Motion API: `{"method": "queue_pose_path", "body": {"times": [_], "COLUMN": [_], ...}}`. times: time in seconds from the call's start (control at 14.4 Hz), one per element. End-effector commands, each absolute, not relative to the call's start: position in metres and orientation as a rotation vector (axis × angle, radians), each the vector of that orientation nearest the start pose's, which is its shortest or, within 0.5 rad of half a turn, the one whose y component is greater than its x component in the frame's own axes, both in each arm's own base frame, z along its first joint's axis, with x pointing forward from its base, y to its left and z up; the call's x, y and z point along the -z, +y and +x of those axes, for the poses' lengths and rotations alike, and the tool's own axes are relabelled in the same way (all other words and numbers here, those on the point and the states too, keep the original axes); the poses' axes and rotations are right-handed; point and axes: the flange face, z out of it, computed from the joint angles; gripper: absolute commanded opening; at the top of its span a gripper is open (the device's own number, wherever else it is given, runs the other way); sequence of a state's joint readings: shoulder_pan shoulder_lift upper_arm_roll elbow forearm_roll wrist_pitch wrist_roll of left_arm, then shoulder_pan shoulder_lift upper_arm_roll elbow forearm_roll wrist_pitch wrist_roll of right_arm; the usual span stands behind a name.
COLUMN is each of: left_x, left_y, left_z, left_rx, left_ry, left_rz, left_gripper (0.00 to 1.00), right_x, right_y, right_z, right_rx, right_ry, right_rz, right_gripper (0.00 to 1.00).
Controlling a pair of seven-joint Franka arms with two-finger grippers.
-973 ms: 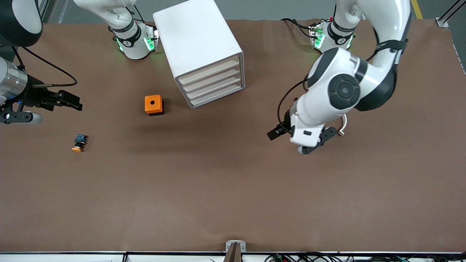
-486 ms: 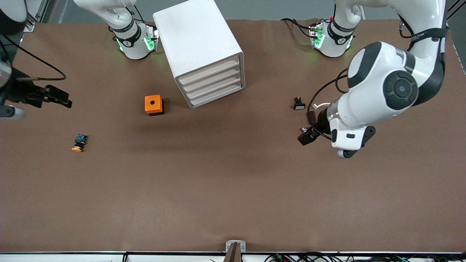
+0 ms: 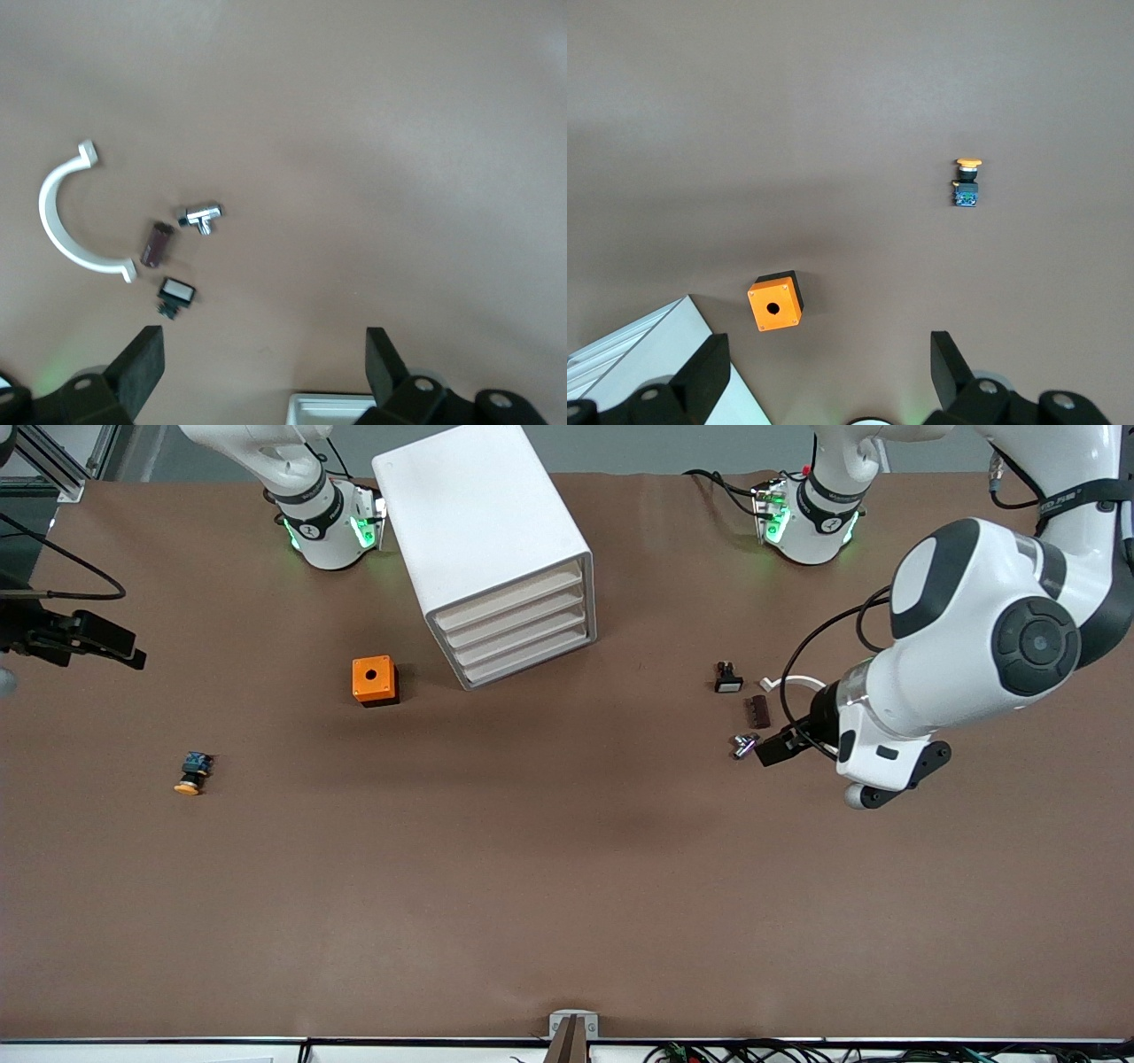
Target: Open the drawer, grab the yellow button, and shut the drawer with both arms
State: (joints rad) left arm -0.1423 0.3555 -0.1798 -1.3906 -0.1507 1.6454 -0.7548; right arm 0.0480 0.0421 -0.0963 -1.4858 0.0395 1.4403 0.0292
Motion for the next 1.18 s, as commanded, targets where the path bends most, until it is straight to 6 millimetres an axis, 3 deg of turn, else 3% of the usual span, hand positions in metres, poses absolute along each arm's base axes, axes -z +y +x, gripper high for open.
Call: {"method": "queue_pose_path", "body": {"times": [0.0, 0.35, 0.49, 0.76, 0.83, 1.11], "left_x": [-0.511, -0.536, -0.553, -0.563, -0.568, -0.576], "left_y": [-0.171, -0.095, -0.069, -0.044, -0.029, -0.012], "left_z": [0.613, 0.592, 0.588, 0.563, 0.558, 0.546], "left_rx": [-0.29, -0.194, -0.141, -0.118, -0.106, -0.088], "left_ry": [-0.458, -0.146, -0.125, 0.021, 0.002, -0.013], "left_rz": [-3.224, -3.223, -3.225, -3.162, -3.159, -3.154], "left_gripper": [1.0, 1.0, 1.0, 1.0, 1.0, 1.0], "right_x": [-0.66, -0.66, -0.661, -0.662, -0.663, -0.659], "right_y": [-0.015, -0.021, -0.019, -0.01, -0.01, -0.019], "right_z": [0.535, 0.516, 0.509, 0.507, 0.506, 0.491], "right_rx": [-0.081, -0.117, -0.093, -0.089, -0.089, -0.057], "right_ry": [0.104, 0.096, 0.093, 0.072, 0.072, 0.097], "right_rz": [-3.098, -3.106, -3.108, -3.127, -3.129, -3.119], "right_gripper": [1.0, 1.0, 1.0, 1.0, 1.0, 1.0]}}
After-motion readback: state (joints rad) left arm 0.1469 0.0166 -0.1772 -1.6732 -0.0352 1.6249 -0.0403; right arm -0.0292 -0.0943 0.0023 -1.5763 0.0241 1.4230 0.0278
